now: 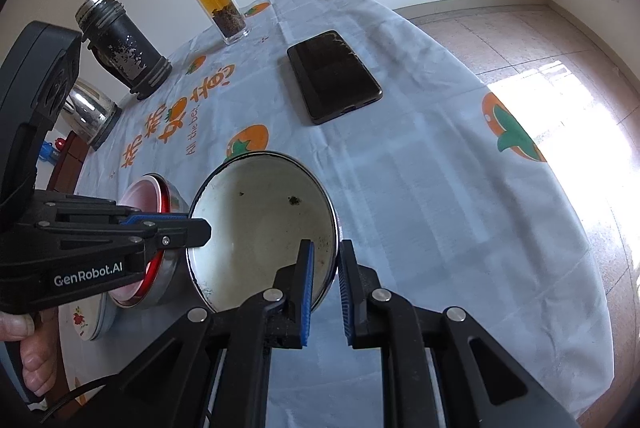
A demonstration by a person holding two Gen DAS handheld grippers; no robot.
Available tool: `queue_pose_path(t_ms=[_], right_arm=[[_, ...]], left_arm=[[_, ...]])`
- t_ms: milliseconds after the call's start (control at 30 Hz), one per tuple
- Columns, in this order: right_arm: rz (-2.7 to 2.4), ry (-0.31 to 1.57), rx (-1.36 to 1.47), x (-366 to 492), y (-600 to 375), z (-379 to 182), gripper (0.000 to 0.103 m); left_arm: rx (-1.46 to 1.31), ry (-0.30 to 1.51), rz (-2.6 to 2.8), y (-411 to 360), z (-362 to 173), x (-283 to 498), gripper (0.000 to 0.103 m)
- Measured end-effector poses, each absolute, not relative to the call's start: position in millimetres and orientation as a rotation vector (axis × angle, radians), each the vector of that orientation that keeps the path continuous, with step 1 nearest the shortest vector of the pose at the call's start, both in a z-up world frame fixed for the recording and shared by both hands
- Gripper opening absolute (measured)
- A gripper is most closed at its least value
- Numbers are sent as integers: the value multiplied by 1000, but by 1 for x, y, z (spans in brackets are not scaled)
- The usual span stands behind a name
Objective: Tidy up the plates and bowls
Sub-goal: 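Close both grippers on the cream enamel bowl rim, then lift and carry the enamel bowl with both grippers over the pink basin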
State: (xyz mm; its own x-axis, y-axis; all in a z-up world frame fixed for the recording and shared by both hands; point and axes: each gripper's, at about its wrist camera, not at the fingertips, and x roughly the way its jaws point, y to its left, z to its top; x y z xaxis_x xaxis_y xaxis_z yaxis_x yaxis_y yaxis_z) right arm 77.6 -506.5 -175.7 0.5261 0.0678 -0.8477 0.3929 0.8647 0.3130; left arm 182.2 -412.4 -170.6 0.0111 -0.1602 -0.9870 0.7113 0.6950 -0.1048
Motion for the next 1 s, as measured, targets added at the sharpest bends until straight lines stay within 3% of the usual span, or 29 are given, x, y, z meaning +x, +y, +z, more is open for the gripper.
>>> queue_pose_path(t_ms=[567,1000], right_arm=[[-192,1009,470,76,-505,-161,11],[-140,971,382,85,-486,-120,10]], left_arm=[[371,1455,-739,-392,-157,170,5],[260,1382,-741,-359,-109,168,5]])
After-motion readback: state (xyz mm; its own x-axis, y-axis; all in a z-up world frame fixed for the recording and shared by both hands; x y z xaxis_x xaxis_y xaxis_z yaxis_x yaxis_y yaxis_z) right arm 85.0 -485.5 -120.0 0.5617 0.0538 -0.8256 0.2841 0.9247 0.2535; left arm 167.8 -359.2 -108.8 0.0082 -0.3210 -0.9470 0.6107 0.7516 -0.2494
